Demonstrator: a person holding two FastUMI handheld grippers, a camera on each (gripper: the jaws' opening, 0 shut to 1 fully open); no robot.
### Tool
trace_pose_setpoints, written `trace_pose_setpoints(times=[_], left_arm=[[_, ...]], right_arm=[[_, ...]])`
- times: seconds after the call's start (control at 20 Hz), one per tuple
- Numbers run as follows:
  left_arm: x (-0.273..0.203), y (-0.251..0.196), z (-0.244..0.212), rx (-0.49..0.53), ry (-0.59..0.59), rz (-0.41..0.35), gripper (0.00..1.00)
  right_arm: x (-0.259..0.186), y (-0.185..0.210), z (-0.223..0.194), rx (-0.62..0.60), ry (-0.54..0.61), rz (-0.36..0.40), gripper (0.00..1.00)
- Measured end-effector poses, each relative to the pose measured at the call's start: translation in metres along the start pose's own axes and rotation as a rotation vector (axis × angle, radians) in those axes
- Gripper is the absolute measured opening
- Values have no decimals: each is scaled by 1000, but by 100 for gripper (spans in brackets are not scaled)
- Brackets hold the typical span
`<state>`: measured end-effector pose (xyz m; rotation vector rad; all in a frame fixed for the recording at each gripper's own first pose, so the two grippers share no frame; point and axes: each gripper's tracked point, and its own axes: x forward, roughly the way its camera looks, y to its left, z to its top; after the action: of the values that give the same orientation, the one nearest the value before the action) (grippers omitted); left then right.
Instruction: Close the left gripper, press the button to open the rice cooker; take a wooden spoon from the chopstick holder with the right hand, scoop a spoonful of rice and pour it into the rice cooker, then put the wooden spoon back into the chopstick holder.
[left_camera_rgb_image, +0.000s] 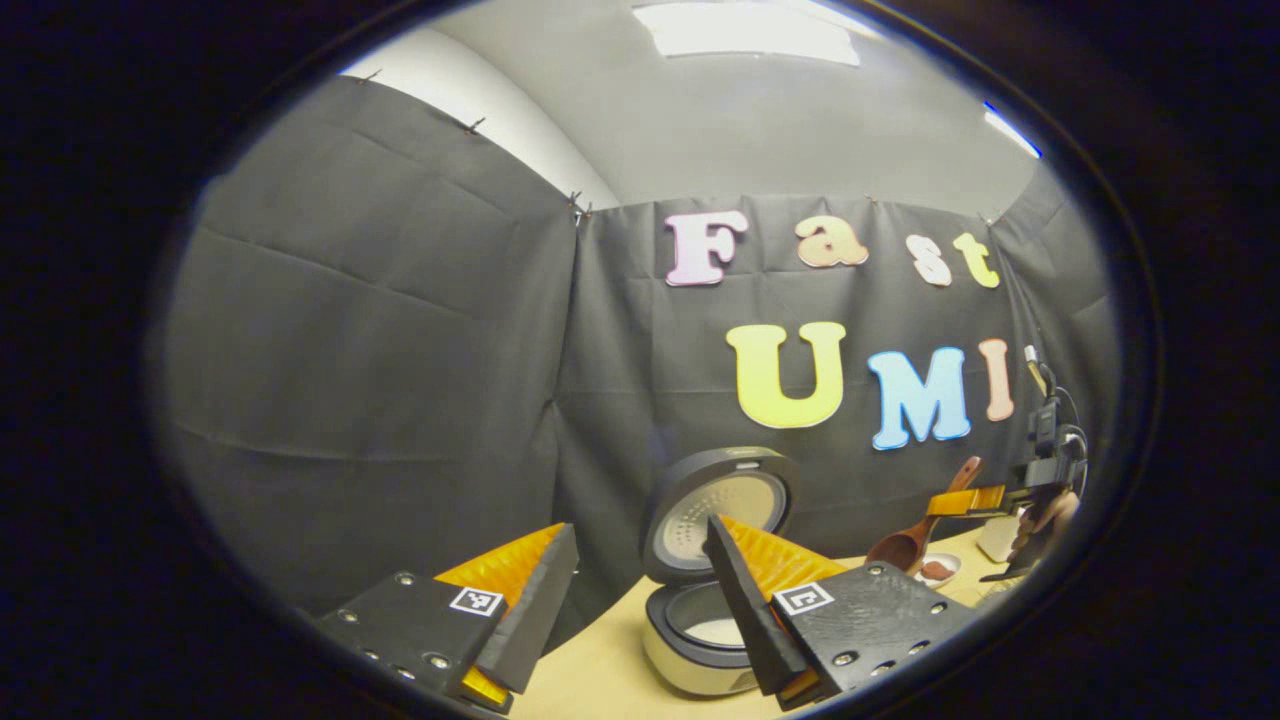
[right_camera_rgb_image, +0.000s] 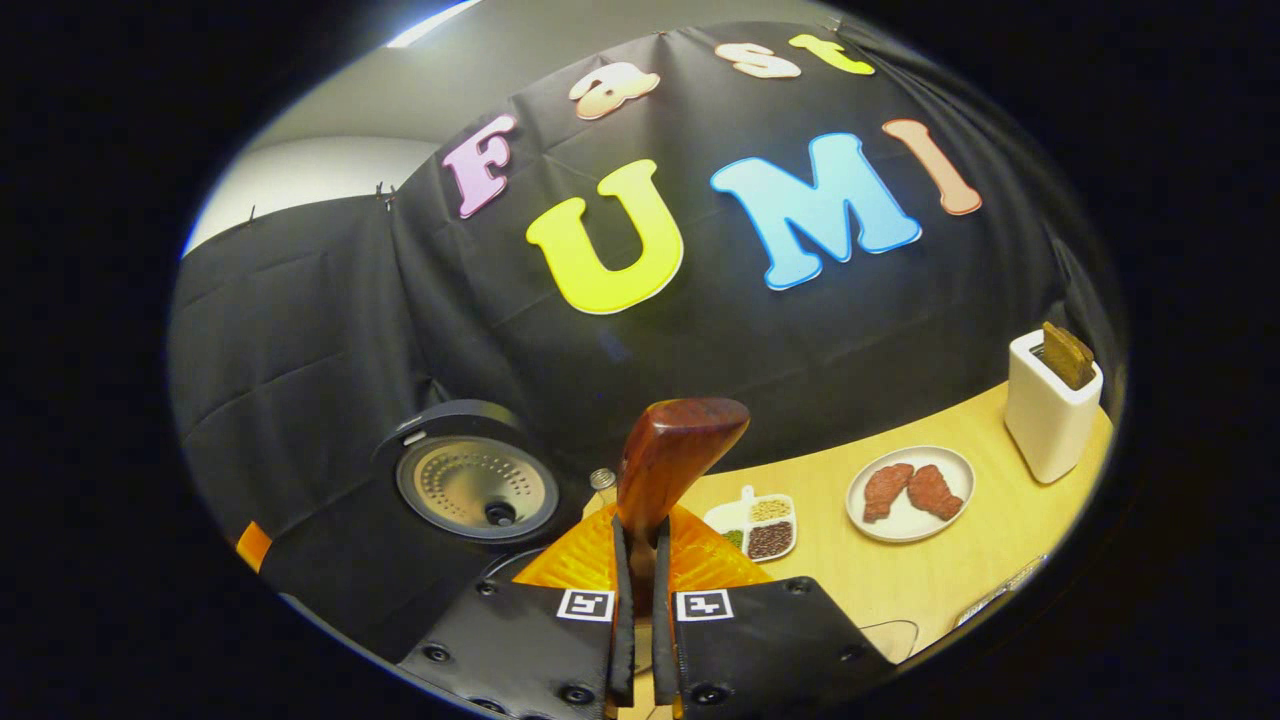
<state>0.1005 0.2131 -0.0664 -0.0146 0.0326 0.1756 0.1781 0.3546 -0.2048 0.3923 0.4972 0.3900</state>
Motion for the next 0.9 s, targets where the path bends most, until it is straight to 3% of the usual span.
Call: trace_pose_setpoints(times=[0.1,0.2,0.9], left_arm=[[3,-15,2,0,2,-27,82],[7,-30,4,2,-3,-53,82],[9,-123,14,-22,-27,-176,82]], right_arm=[[-10,-23,8,7,-14,-41,5],[-22,-44,17,17,-31,-78,9],[-99,-170,46,-2,-88,-305,9]])
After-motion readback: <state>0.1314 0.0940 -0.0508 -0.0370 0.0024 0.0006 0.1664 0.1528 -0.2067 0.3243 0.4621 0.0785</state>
